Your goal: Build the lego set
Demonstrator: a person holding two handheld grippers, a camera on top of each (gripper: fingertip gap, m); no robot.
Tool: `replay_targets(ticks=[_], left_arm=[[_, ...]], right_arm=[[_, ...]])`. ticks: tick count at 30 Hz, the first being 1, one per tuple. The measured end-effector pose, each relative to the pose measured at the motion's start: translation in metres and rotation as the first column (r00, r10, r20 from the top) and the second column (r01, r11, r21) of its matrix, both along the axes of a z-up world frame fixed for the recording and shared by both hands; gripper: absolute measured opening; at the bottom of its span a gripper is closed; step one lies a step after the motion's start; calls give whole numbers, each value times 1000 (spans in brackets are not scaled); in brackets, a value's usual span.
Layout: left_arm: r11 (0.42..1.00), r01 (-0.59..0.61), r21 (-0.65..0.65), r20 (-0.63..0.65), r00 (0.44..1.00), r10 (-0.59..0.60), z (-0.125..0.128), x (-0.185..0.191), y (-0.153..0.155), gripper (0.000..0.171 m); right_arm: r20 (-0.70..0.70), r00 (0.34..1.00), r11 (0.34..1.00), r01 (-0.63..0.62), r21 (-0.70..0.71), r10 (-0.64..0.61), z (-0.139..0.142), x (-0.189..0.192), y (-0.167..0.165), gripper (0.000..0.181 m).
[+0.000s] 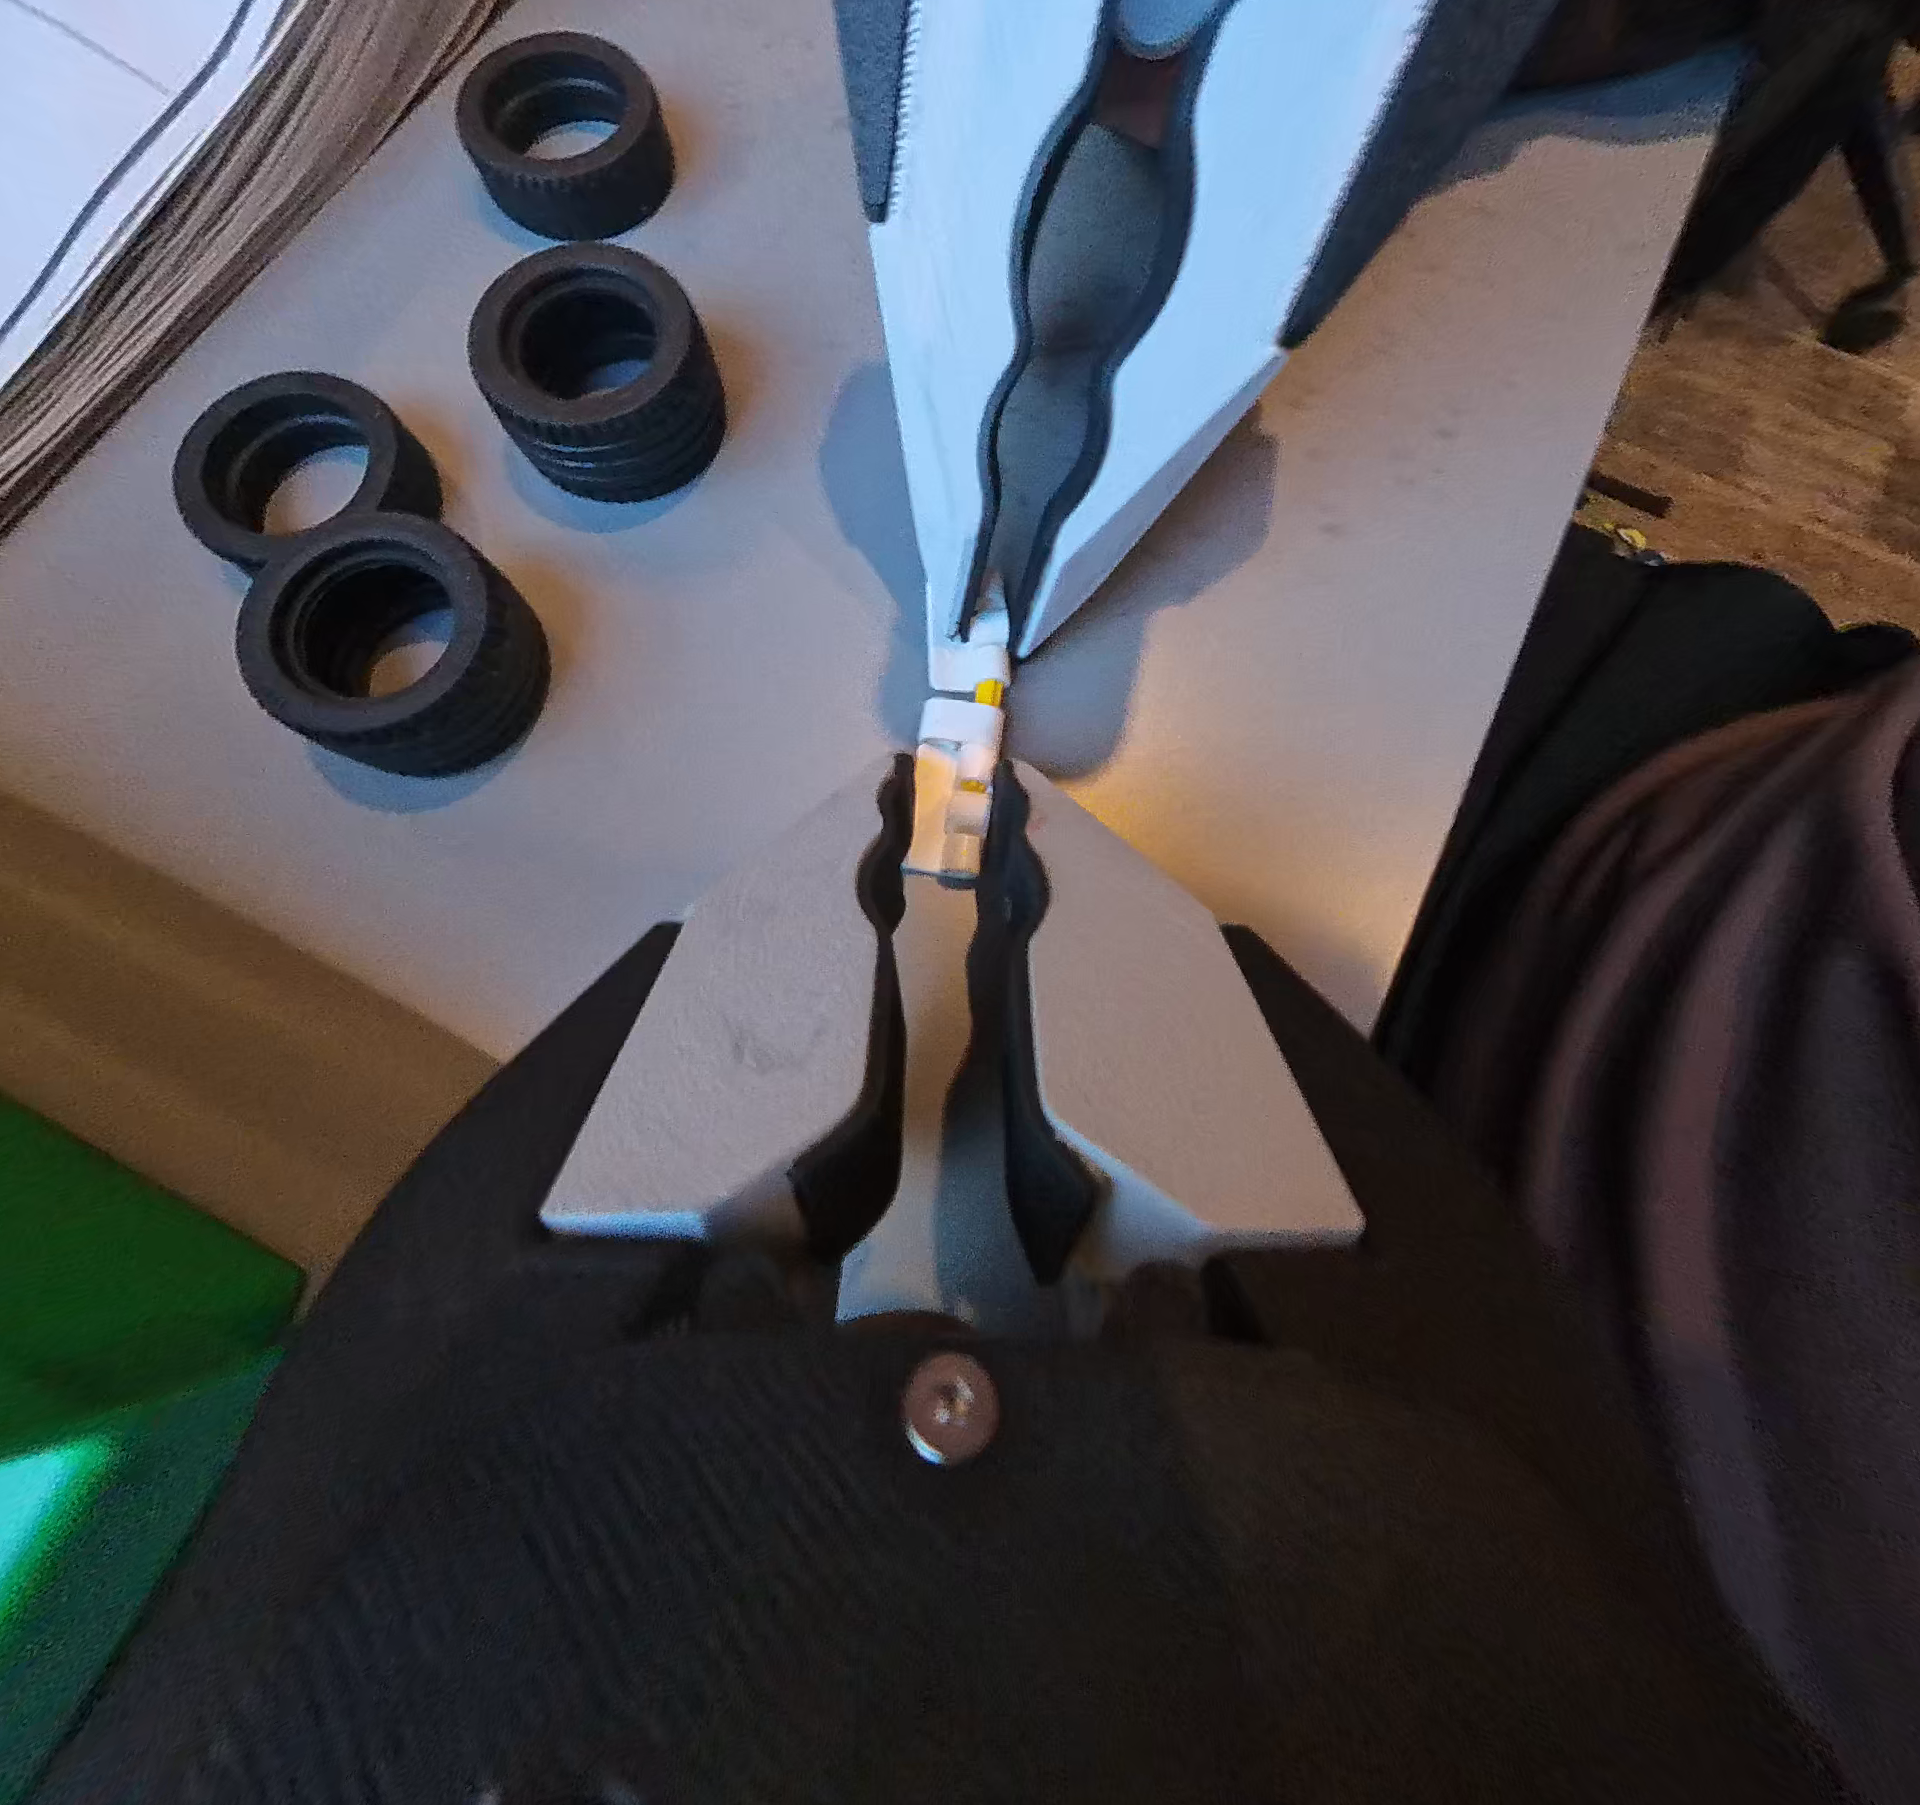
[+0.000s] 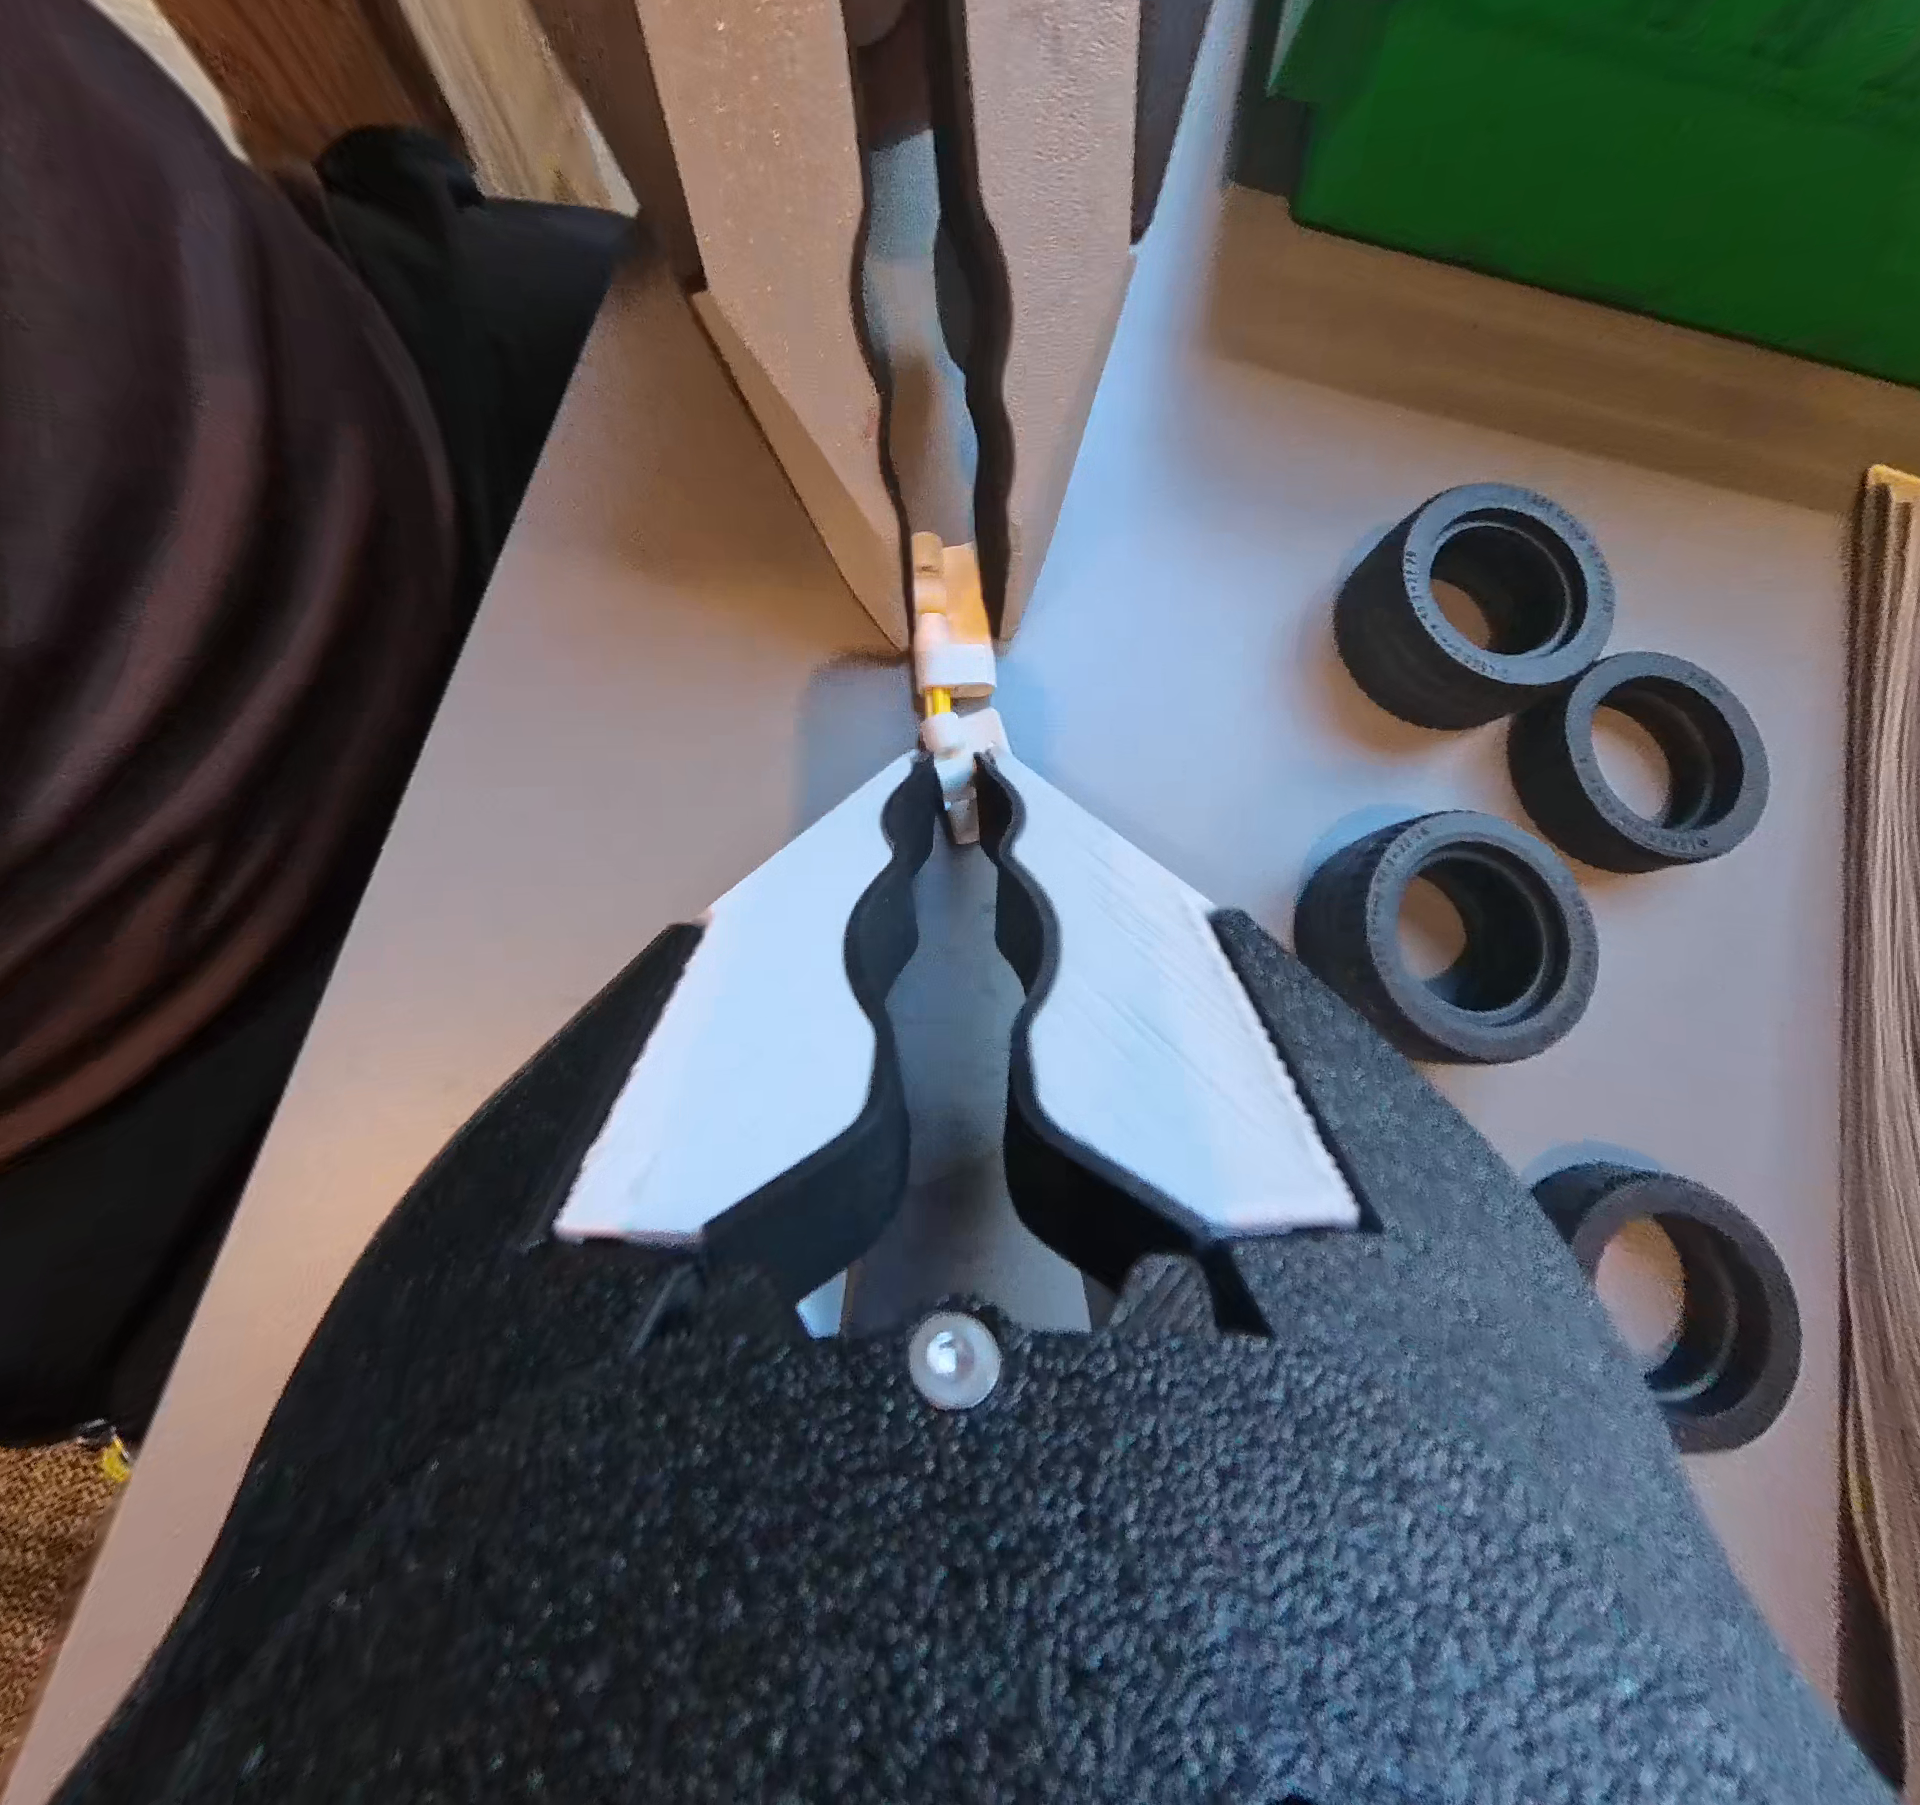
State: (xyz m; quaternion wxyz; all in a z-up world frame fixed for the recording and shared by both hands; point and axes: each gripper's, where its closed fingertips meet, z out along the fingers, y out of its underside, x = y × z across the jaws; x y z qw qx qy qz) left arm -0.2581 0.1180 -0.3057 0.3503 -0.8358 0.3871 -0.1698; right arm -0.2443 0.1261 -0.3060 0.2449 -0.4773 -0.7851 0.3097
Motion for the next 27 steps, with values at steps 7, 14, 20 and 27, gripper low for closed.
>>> replay_targets(ticks=[7,14,20,27], left_arm=[[996,-88,17,-12,996,88,0,2,3,13],[1000,-23,16,-6,1000,23,0,3,4,13],[960,90,265,-168,985,-46,8,2,8,13],[760,267,592,-361,931,-46,25,3,7,13]], right_arm=[[-23,997,996,81,46,-80,0,-4,-1,7],[-11,996,996,86,20,-85,2,-2,1,8],[-35,975,964,212,-160,-220,15,6,7,39],[47,975,937,220,-270,-216,12,2,0,14]])
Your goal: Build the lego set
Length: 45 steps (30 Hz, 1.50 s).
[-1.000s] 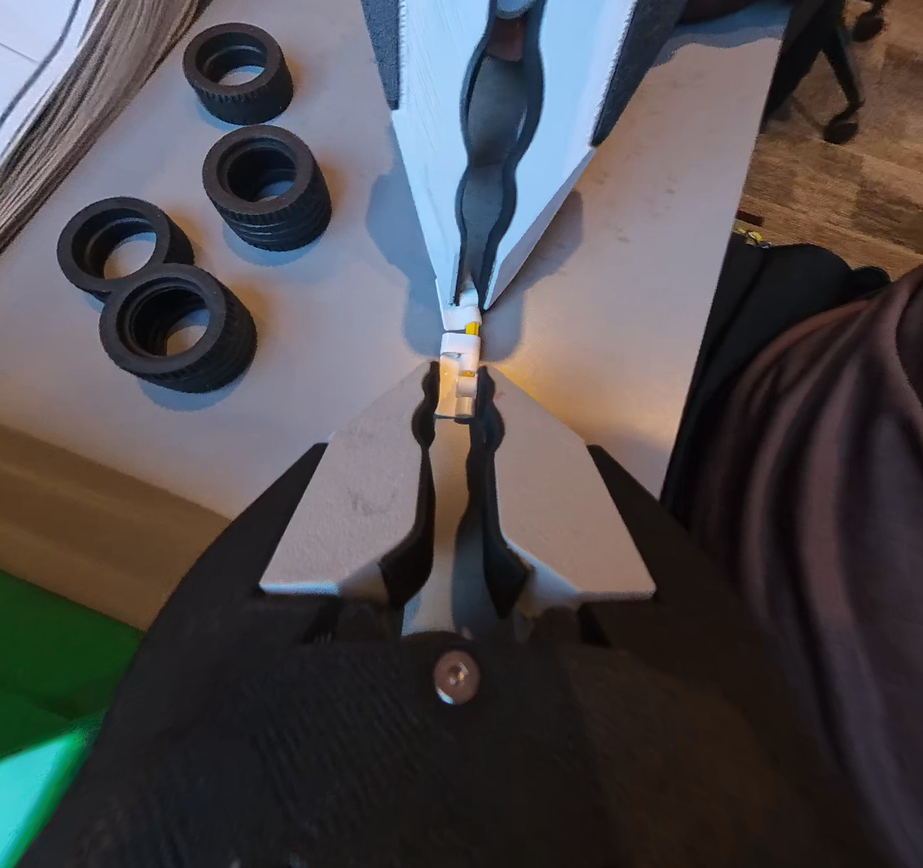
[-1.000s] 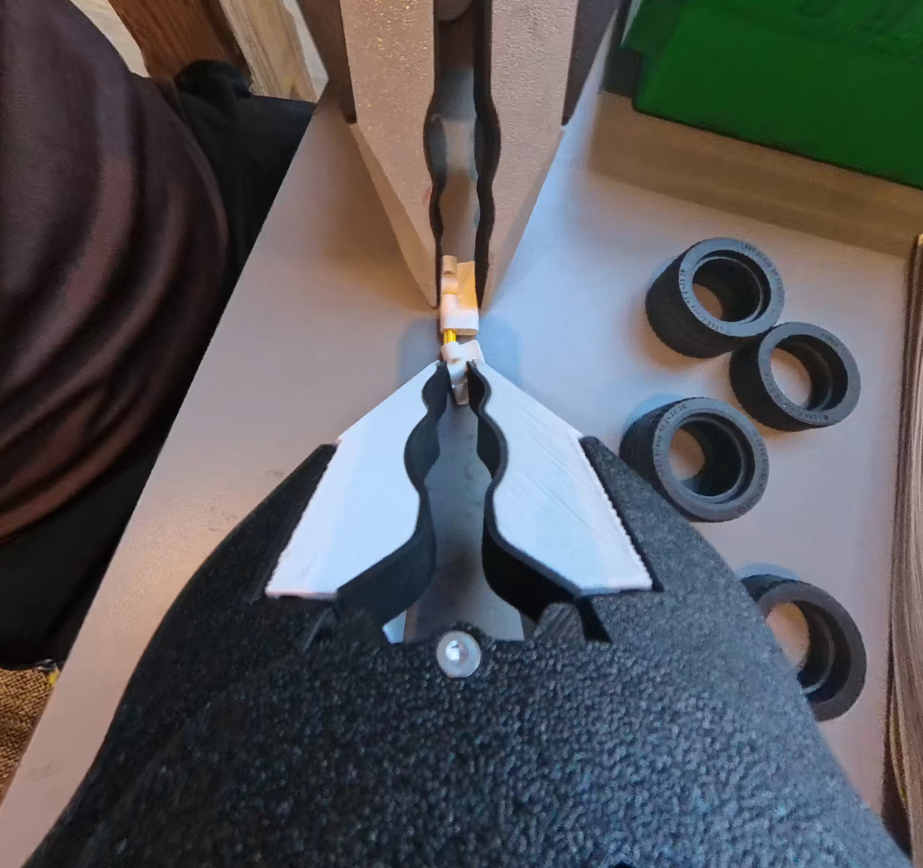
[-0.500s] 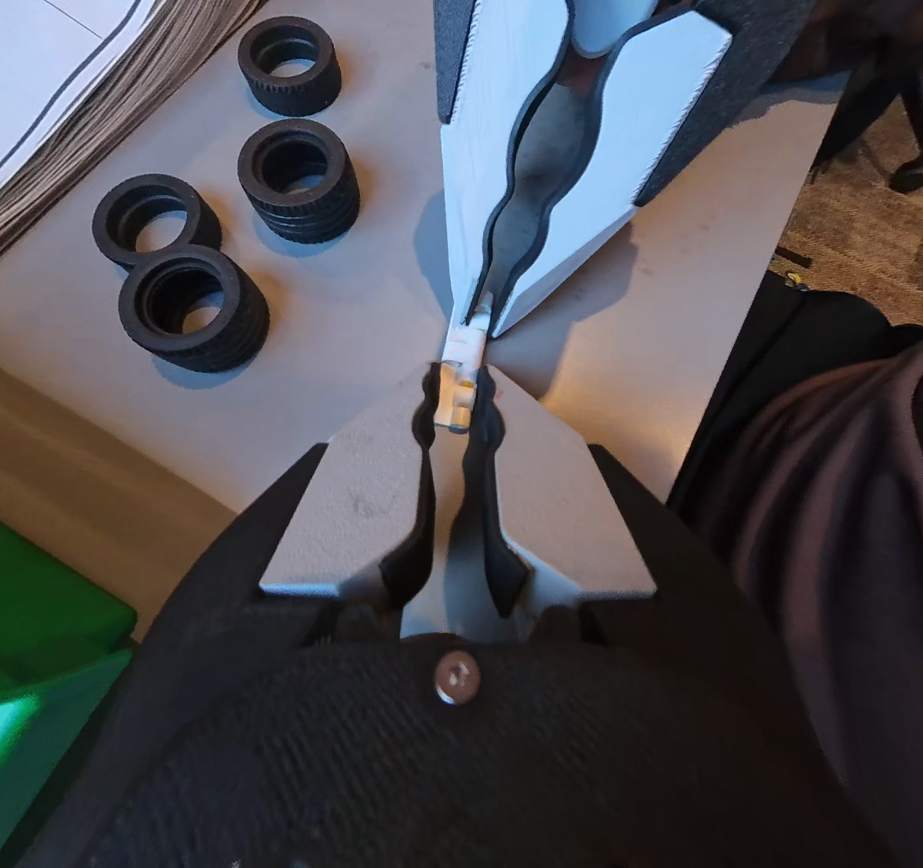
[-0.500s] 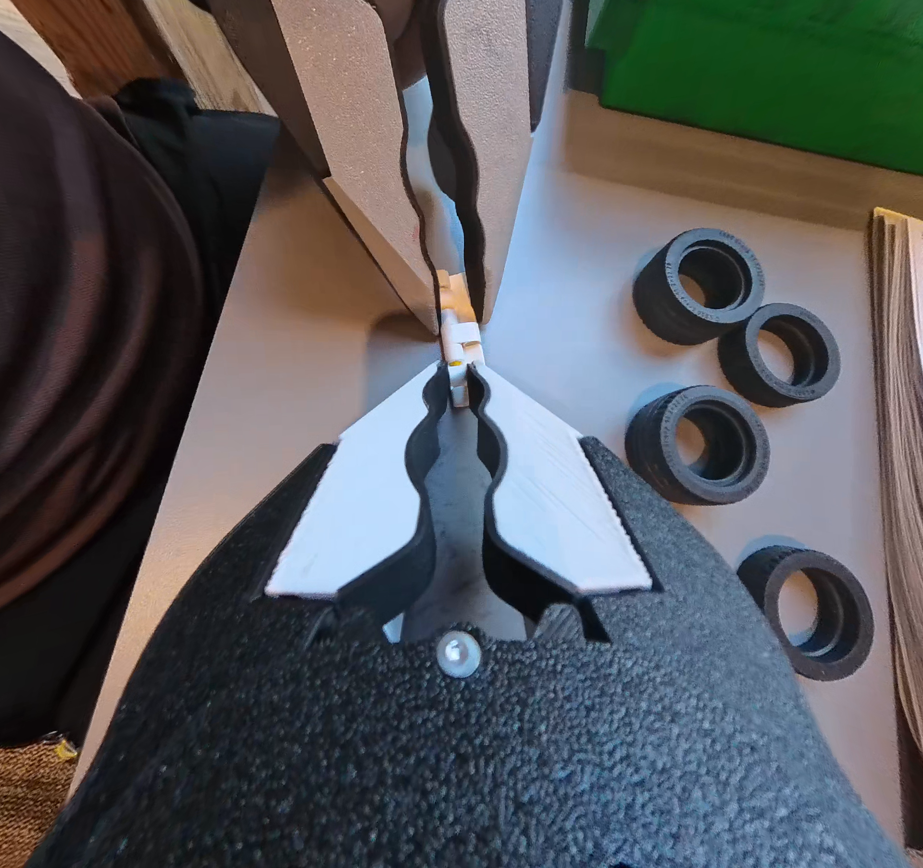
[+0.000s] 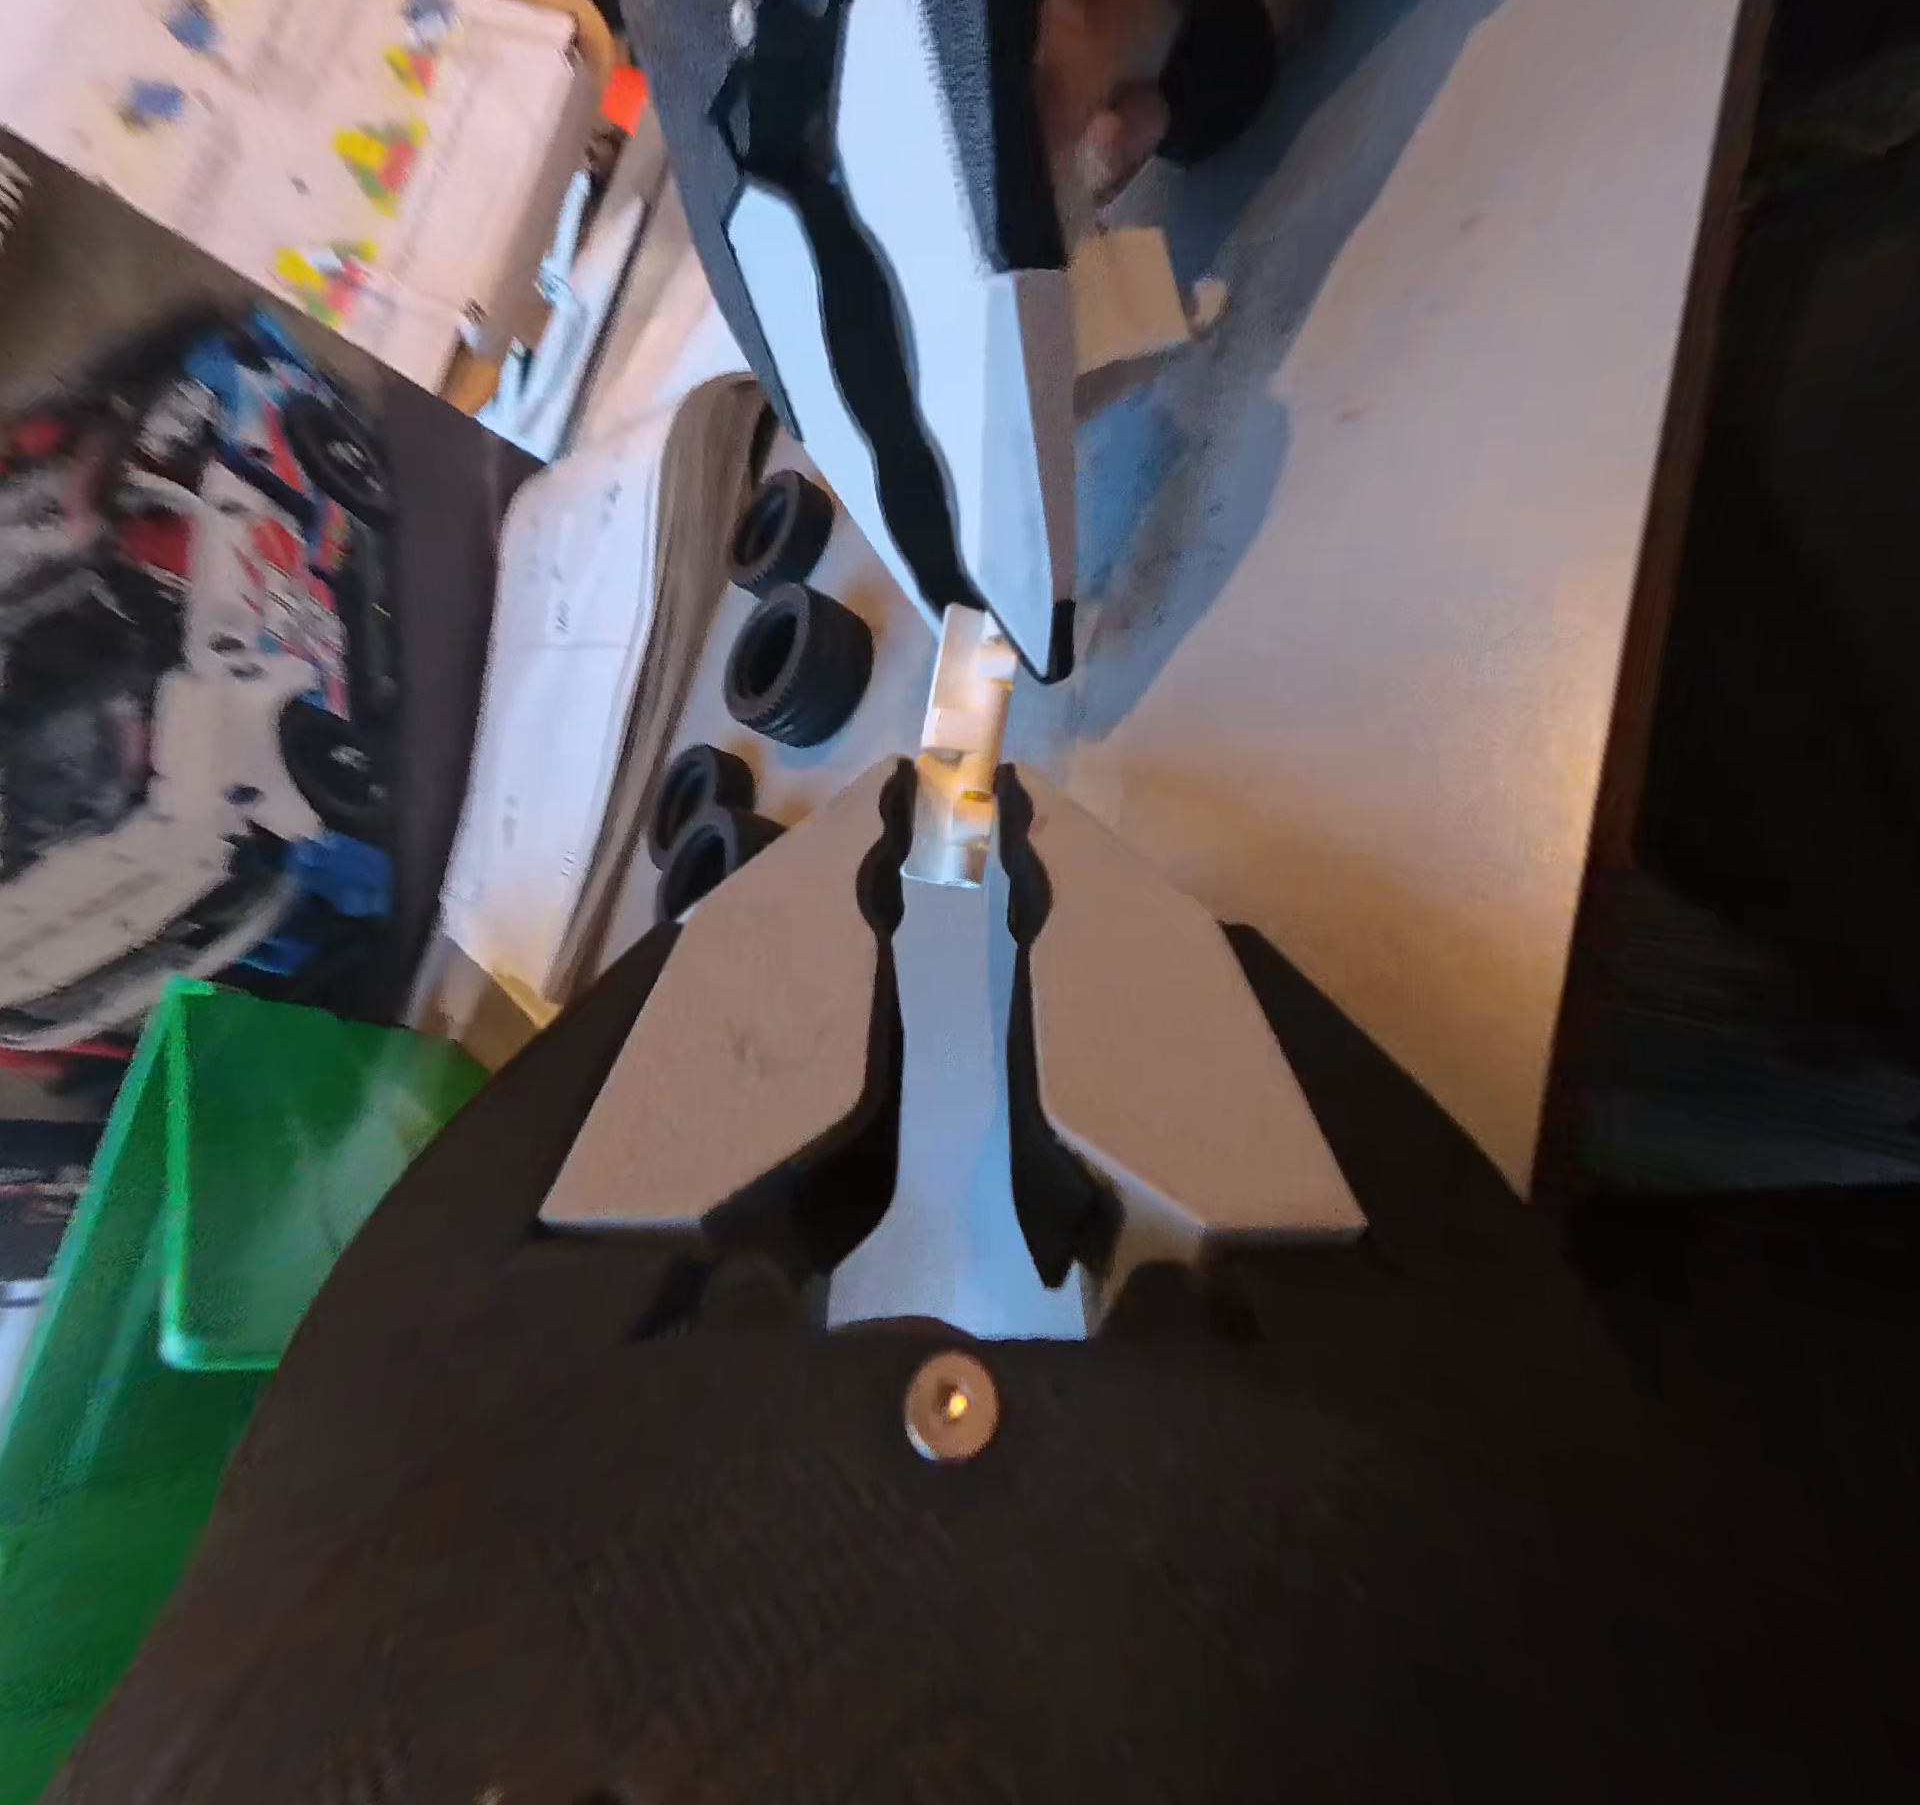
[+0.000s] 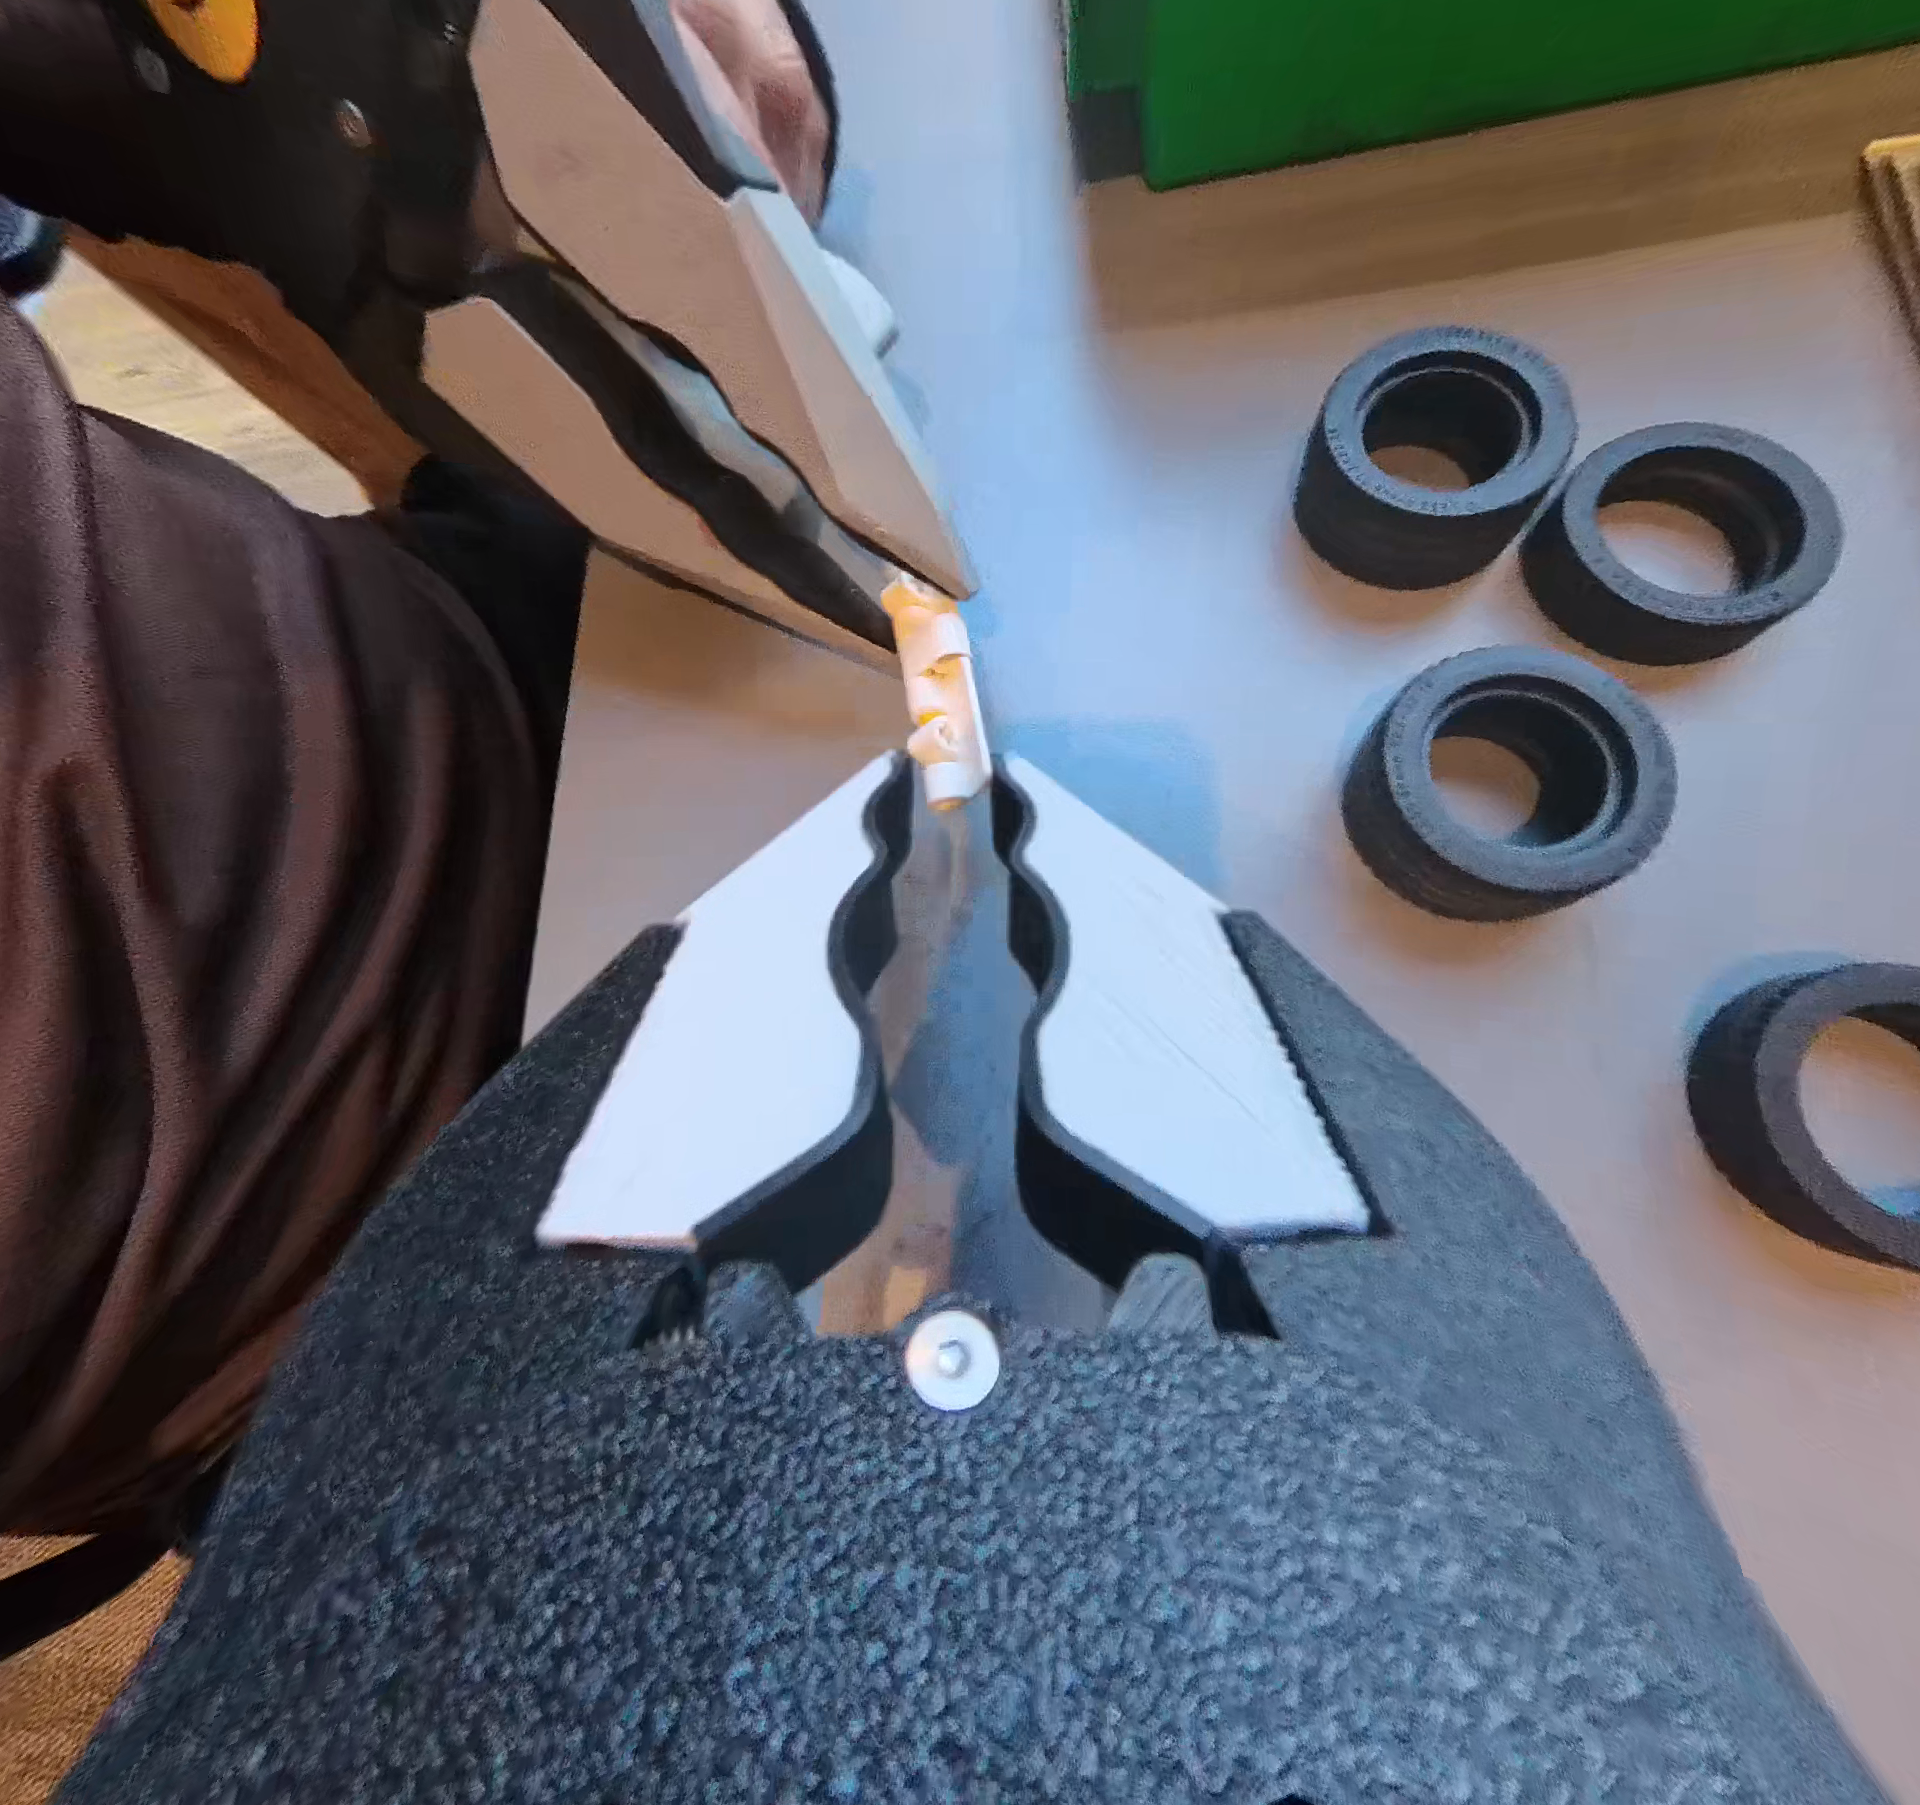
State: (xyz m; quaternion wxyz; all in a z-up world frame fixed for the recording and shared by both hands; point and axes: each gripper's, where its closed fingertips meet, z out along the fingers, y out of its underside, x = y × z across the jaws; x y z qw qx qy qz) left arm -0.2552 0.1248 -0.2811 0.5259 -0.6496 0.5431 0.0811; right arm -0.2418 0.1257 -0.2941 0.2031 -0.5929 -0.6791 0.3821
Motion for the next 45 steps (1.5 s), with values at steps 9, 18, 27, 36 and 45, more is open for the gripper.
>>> replay_targets(ticks=[9,18,27,36,45], left_arm=[[984,5,-176,166,986,25,7,-8,-5,39],[959,46,-281,26,999,-40,-21,1,5,7],[934,1,-358,115,992,42,-16,-10,3,35],[896,-10,-444,155,984,87,-19,-1,20,32],[944,-92,-316,109,985,133,-15,-2,45,36]], right_arm=[[-81,984,466,-1,885,156,19,2,15,7],[138,975,131,-162,978,177,0,21,21,18],[-92,991,665,133,735,-96,9,60,37,27],[-153,988,817,112,565,-30,11,31,15,26],[-391,906,736,376,563,-163,45,41,56,17]])
